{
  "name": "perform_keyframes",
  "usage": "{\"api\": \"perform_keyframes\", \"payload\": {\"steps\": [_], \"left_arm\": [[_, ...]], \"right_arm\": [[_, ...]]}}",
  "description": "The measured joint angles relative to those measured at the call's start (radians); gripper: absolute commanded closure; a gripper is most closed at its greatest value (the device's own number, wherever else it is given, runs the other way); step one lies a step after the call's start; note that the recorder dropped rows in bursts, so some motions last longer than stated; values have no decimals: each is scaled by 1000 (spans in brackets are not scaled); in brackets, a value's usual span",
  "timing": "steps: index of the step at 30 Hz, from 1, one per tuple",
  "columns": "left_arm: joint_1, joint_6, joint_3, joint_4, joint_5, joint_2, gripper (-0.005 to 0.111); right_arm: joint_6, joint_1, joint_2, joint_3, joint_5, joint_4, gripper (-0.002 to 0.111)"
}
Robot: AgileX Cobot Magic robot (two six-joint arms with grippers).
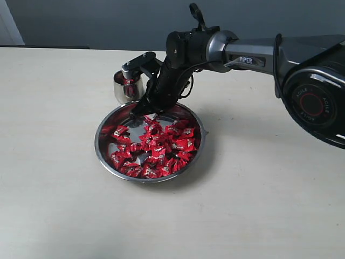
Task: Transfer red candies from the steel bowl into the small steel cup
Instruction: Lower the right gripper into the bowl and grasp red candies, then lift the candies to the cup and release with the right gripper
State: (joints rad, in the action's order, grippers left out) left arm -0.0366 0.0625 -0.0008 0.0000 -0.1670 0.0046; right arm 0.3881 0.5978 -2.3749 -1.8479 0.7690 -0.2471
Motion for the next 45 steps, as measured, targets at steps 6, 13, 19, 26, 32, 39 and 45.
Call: {"api": "perform_keyframes", "payload": {"steps": [6, 13, 19, 26, 32, 39, 45], "left_arm": [[0, 0, 0, 0, 0, 0, 106], [0, 0, 0, 0, 0, 0, 106], [0, 0, 0, 0, 0, 0, 106], [0, 0, 0, 0, 0, 0, 106], [0, 0, 0, 0, 0, 0, 106], [0, 0, 0, 0, 0, 0, 106], [0, 0, 0, 0, 0, 0, 106]], "right_arm": [[-2, 0, 28, 0, -7, -2, 109], [-2, 0, 124, 0, -201, -25, 109], [-2, 0, 107, 0, -356, -83, 109], [54, 0, 74, 0, -369, -119, 92], [76, 0, 74, 0, -371, -129, 83], [80, 0, 74, 0, -301, -143, 83], [87, 0, 93, 0, -40, -129, 83]]}}
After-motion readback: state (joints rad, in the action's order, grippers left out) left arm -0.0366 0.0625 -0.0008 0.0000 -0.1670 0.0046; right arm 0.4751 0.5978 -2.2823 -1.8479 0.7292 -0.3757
